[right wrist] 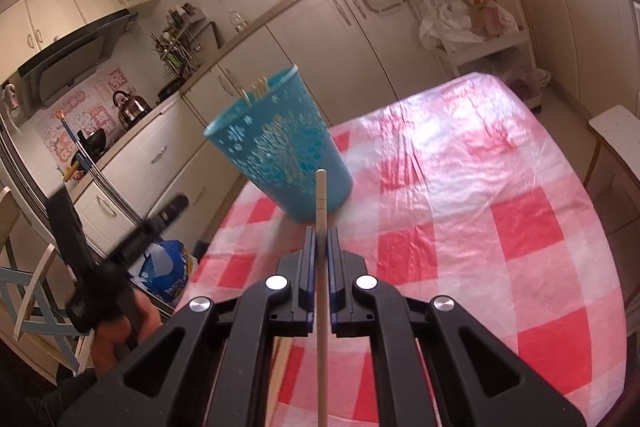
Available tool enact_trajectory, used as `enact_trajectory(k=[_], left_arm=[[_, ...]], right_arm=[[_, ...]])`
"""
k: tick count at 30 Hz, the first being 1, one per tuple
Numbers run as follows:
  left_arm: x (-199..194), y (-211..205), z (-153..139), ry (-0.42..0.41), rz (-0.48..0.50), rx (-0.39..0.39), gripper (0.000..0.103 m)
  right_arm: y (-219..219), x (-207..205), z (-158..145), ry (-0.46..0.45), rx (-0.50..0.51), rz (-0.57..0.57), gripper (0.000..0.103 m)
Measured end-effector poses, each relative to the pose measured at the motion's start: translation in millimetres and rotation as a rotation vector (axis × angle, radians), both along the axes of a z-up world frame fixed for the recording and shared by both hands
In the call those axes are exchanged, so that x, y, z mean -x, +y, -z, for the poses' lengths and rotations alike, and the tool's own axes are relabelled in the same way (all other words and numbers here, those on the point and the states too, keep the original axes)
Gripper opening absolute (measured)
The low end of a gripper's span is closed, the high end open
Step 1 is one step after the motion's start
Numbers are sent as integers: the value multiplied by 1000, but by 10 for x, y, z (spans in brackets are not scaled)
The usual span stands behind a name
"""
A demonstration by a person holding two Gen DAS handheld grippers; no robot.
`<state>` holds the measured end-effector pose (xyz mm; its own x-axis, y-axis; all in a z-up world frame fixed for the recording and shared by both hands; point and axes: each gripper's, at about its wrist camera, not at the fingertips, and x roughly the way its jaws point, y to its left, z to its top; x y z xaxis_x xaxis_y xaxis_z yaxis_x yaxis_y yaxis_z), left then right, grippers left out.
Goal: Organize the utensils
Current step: 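Carry the stick over the teal basket and open the right tool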
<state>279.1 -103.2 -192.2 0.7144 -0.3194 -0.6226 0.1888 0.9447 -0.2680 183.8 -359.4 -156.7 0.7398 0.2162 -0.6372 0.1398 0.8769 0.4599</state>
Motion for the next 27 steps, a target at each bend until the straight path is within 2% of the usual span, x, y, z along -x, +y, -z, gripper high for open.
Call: enact_trajectory(k=[8,16,21,27], left_arm=[[117,216,320,87,-34,83,48],[78,299,387,100,-41,146,55],[56,352,438,118,-44,181,57],[29,401,466,124,-42,219,57]], right_arm=[[172,-431,-620,-159,35,-25,6],[295,-1317,-1181,-341,126,5,6],[358,-1874,-1153,-374,195,58,6],[395,-2191,-787,-300,275,89,6]])
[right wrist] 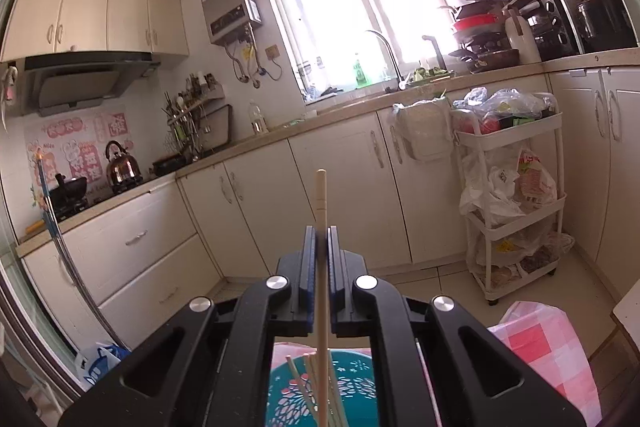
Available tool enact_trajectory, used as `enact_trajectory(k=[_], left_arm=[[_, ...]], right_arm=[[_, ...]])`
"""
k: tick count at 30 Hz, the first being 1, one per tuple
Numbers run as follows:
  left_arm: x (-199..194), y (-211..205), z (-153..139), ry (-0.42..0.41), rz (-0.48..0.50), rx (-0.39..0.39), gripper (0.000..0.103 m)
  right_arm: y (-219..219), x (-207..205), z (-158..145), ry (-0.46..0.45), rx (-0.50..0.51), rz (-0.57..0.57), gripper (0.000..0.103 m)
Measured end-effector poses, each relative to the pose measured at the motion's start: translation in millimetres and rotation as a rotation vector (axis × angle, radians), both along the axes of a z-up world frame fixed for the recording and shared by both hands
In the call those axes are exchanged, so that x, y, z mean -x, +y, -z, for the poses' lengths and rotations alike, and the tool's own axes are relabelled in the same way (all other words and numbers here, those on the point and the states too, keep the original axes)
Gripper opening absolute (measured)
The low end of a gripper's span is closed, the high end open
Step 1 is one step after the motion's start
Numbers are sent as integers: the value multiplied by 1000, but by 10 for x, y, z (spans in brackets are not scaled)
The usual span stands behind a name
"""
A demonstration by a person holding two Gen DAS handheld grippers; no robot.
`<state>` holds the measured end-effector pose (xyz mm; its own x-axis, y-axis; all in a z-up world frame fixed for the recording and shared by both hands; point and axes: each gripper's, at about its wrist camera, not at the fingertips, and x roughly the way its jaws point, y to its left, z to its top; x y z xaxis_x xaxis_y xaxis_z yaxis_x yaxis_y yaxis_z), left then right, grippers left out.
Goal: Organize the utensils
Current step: 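Carry the stick over the teal basket and open the right tool, then move both open tools back down toward the remaining wooden sticks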
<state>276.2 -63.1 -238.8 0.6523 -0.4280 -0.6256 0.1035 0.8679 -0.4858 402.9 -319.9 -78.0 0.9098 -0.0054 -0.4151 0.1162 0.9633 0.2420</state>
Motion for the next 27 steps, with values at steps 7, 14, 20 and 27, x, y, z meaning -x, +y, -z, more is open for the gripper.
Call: enact_trajectory(k=[7,14,20,27], left_arm=[[4,7,21,5,2,12,59],[-7,-14,23,19,-4,-4,61],[5,-47,-7,22,-17,-43,66],[276,-103,-176,2,4,-134,66]], right_arm=[[67,33,338,92,60,-46,7],[45,592,340,131,0,-67,18],[82,1459,543,250,-64,-62,29],[163,2186,890,401,-96,-44,31]])
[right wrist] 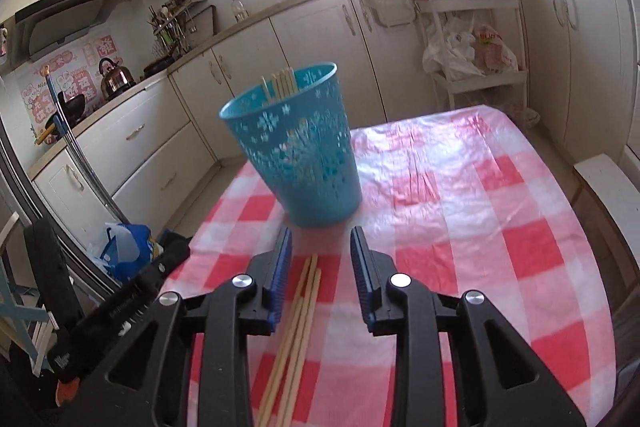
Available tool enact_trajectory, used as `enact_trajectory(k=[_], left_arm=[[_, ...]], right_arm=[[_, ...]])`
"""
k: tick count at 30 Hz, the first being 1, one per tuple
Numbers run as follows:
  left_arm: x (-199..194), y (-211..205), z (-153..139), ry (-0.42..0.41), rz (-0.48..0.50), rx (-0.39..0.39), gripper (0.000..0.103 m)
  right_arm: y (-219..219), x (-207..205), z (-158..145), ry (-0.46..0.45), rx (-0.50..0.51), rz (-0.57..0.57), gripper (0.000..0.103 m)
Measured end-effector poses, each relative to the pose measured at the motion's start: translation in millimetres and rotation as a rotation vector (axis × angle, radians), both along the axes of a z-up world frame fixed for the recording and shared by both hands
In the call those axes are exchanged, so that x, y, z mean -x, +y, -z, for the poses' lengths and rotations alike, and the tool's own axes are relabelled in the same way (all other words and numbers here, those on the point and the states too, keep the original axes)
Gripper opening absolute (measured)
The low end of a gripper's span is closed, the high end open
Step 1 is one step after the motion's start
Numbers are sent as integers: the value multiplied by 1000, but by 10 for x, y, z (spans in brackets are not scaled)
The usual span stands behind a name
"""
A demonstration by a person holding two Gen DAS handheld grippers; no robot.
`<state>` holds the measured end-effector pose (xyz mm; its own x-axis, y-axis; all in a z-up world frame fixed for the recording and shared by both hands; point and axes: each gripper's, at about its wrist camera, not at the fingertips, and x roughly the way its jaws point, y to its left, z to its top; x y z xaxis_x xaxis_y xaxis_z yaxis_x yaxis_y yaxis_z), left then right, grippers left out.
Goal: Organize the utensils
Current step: 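Move both open tools back down toward the remaining wooden sticks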
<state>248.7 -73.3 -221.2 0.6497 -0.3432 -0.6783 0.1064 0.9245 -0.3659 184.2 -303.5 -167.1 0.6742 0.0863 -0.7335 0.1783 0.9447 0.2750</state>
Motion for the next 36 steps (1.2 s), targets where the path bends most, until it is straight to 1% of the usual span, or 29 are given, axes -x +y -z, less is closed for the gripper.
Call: enact_trajectory(k=[4,12,15,18,24,29,31,34,36], left_arm=[[162,44,-95,-5,3,-37,67],[405,63,-286,-32,31,-95,69],[464,92,-311,-19,32,-96,70],[533,138,-303,0,34,-96,71],[634,179,-216,45,44,-101,72],[643,158,-168,68,51,-103,72],[639,136,-159,70,57,-106,72],[621,98,-161,71,67,-107,72],[600,62,-167,70,75,-109,73]], right_arm=[[29,210,132,45,-18,8,31],[128,408,150,67,-20,-8,31],[172,427,165,80,-5,-20,37],[235,388,234,110,14,-42,38],[372,191,486,200,67,-77,38],[454,16,631,234,119,-89,33],[465,-35,685,250,134,-96,33],[521,-85,700,262,190,-118,33],[524,-97,711,261,192,-123,32]])
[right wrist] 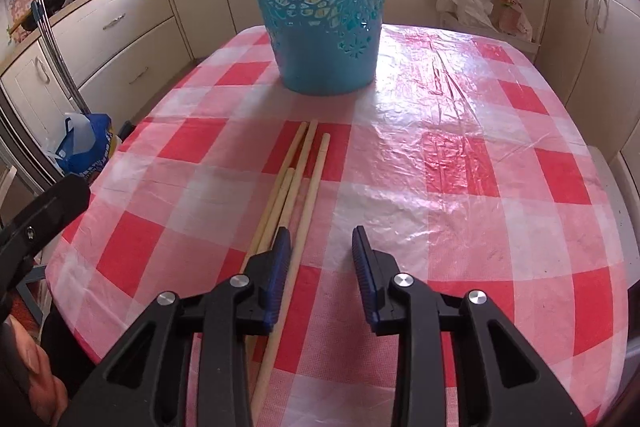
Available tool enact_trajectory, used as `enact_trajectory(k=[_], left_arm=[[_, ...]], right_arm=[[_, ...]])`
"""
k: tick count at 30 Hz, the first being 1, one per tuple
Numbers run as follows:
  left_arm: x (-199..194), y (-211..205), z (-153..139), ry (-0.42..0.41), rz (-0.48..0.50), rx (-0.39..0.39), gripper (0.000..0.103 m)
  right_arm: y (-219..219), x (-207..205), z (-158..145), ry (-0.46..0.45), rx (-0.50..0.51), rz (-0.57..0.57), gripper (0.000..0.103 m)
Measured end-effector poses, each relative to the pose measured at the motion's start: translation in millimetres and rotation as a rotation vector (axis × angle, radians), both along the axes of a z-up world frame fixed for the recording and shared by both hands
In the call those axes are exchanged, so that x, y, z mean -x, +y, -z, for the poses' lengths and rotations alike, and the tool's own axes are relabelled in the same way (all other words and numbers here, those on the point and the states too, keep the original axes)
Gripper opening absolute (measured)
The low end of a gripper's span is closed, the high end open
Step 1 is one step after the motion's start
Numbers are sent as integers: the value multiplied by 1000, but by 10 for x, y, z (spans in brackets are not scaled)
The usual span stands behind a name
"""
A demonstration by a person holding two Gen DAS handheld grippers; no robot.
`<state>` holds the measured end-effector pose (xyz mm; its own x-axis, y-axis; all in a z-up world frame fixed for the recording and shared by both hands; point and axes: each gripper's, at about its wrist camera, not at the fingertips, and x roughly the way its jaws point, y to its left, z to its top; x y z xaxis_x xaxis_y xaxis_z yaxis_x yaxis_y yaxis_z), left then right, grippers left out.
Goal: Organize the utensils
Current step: 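Move both open tools back down toward the remaining wooden sticks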
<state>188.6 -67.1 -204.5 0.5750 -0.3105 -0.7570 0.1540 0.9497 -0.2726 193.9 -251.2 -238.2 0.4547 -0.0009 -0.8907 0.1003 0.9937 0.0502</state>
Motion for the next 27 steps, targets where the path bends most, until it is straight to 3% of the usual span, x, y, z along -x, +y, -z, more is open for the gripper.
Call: enact_trajectory(k=[2,6,12,16,27], left_arm=[[-26,-49,-4,2,10,-4,73],[-89,-200,-3,10,46,-27,73],[-238,-728,195,79,162,-165,73],[-287,-924,330,127,184,-217,73],[-381,-1008,490,176,190,-277,73]], right_arm=[[-12,-9,0,3,12,-5,31],[-179,46,-20,9,3,15,11],[-519,253,-74,-4,-12,59,7],[-597,343,-85,-24,-32,60,7],[-637,384,-83,-58,-81,69,7]])
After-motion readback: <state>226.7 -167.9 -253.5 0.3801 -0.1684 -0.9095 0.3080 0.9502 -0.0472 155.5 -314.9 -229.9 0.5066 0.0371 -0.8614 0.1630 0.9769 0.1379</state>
